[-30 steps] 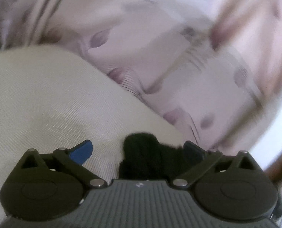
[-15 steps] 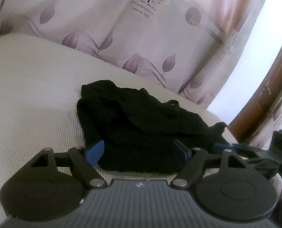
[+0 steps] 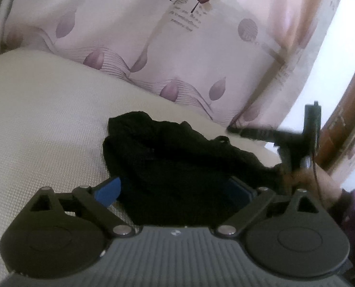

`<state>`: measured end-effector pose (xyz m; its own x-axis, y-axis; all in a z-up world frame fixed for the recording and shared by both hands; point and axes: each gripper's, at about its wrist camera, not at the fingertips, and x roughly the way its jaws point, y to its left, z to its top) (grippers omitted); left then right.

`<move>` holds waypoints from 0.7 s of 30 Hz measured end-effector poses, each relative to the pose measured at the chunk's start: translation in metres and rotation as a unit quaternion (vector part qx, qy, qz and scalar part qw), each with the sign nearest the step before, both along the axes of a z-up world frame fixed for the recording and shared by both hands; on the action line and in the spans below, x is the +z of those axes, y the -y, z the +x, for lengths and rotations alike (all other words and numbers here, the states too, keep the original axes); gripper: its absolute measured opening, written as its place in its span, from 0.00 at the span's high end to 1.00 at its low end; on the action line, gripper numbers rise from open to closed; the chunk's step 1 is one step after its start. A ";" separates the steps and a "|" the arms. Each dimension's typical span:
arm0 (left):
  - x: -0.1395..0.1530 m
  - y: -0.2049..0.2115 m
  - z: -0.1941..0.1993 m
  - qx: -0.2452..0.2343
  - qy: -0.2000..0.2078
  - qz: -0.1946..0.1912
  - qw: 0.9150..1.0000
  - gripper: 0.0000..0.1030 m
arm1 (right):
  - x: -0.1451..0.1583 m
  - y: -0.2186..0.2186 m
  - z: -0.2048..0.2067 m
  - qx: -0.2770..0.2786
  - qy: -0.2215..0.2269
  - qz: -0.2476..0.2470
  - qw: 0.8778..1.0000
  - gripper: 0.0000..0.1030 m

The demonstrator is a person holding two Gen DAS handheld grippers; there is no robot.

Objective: Fold small clothes

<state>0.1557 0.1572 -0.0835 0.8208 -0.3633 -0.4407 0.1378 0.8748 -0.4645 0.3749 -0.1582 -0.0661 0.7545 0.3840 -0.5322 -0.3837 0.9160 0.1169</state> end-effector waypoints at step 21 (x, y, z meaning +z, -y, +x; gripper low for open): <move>-0.009 0.008 0.045 -0.092 -0.074 -0.034 0.992 0.13 | -0.040 0.050 -0.168 0.190 -0.010 0.077 0.979 0.41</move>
